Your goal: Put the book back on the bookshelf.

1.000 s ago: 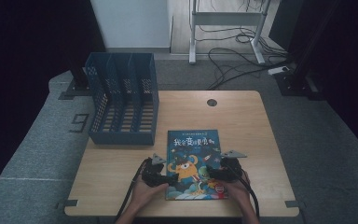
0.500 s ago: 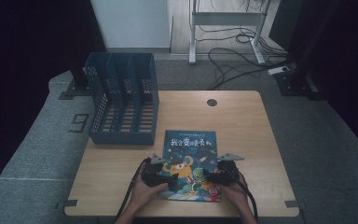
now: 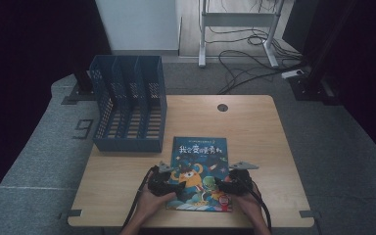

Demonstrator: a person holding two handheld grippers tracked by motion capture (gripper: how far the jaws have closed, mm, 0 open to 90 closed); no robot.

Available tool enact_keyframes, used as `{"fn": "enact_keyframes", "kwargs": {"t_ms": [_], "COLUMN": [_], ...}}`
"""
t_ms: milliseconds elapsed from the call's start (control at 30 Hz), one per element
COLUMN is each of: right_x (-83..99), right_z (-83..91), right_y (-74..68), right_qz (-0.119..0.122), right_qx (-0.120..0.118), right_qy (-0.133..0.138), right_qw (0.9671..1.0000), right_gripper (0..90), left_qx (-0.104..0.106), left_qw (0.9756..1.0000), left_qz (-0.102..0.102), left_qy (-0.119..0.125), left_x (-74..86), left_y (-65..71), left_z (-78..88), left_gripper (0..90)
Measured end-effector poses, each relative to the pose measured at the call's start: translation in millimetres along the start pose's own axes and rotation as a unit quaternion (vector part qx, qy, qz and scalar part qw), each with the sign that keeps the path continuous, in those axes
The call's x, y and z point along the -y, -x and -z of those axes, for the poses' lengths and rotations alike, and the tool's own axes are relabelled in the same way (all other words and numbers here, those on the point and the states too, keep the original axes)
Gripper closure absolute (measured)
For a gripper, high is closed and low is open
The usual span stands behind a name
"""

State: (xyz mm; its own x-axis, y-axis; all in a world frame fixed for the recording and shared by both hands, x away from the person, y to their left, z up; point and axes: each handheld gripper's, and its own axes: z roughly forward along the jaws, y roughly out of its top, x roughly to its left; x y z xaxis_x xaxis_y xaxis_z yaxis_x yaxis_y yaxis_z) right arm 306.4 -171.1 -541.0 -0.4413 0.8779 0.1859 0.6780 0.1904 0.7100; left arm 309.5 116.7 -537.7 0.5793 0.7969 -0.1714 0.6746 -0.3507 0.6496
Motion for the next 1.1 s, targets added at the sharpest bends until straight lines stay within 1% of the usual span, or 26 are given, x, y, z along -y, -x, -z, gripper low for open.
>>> {"fn": "enact_keyframes", "kwargs": {"t_ms": [33, 167, 233, 267, 333, 433, 567, 633, 733, 833, 900, 1033, 1067, 1100], "right_x": [0.1, 0.2, 0.6, 1.0, 1.5, 1.8, 1.8, 1.5, 0.9, -1.6, -2.6, -7.8, -7.8, -9.5], "right_z": [0.5, 1.9, 3.6, 4.2, 4.9, 5.0, 4.9, 4.7, 4.6, 3.8, 2.3, -4.8, -4.8, -6.1], "right_y": [0.3, 2.2, 4.0, 4.5, 5.2, 5.6, 5.6, 5.2, 6.8, 11.0, 11.9, 18.0, 18.0, 20.1], "right_qz": [-0.001, -0.003, -0.005, 0.0, -0.001, 0.001, 0.002, 0.01, 0.012, 0.002, -0.001, -0.018, -0.018, -0.026], "right_qx": [-0.001, -0.002, -0.002, 0.0, -0.001, -0.002, -0.003, -0.003, -0.011, -0.02, -0.021, -0.023, -0.023, -0.027], "right_qy": [0.0, -0.001, -0.003, -0.005, -0.004, -0.005, -0.005, -0.008, -0.008, -0.003, -0.003, -0.002, -0.002, 0.0], "right_qw": [1.0, 1.0, 1.0, 1.0, 1.0, 1.0, 1.0, 0.9999, 0.9998, 0.9998, 0.9998, 0.9996, 0.9996, 0.9993], "right_gripper": [30.9, 31.1, 31.2, 31.2, 31.6, 31.7, 31.2, 30.4, 30.0, 29.6, 28.9, 27.4, 27.4, 27.3], "left_qx": [0.001, -0.004, -0.005, -0.004, 0.0, 0.01, 0.01, 0.011, 0.01, 0.007, 0.005, 0.005, 0.005, 0.004], "left_qw": [1.0, 1.0, 0.9999, 0.9999, 1.0, 0.9999, 0.9999, 0.9999, 0.9999, 1.0, 1.0, 1.0, 1.0, 1.0], "left_qz": [0.002, -0.003, -0.011, -0.01, -0.008, 0.0, 0.001, 0.002, 0.003, 0.003, 0.002, 0.004, 0.004, 0.004], "left_qy": [0.0, -0.004, -0.005, -0.005, -0.005, -0.005, -0.002, -0.001, 0.002, 0.002, 0.002, 0.007, 0.007, 0.007], "left_x": [0.1, 0.3, 0.7, 0.7, 0.5, -0.4, -1.2, -1.8, -2.7, -4.0, -4.4, -5.7, -5.7, -6.2], "left_y": [0.4, 3.8, 7.3, 7.7, 7.2, 5.7, 5.4, 4.5, 3.7, 3.6, 3.6, 1.8, 1.8, 1.8], "left_z": [0.2, 0.1, -0.4, -0.4, -0.4, -0.6, -2.2, -3.4, -5.3, -6.7, -7.2, -8.8, -8.8, -9.3], "left_gripper": [22.6, 24.5, 24.6, 24.6, 24.4, 21.3, 19.2, 18.4, 17.4, 16.0, 15.8, 15.8, 15.8, 15.8]}}
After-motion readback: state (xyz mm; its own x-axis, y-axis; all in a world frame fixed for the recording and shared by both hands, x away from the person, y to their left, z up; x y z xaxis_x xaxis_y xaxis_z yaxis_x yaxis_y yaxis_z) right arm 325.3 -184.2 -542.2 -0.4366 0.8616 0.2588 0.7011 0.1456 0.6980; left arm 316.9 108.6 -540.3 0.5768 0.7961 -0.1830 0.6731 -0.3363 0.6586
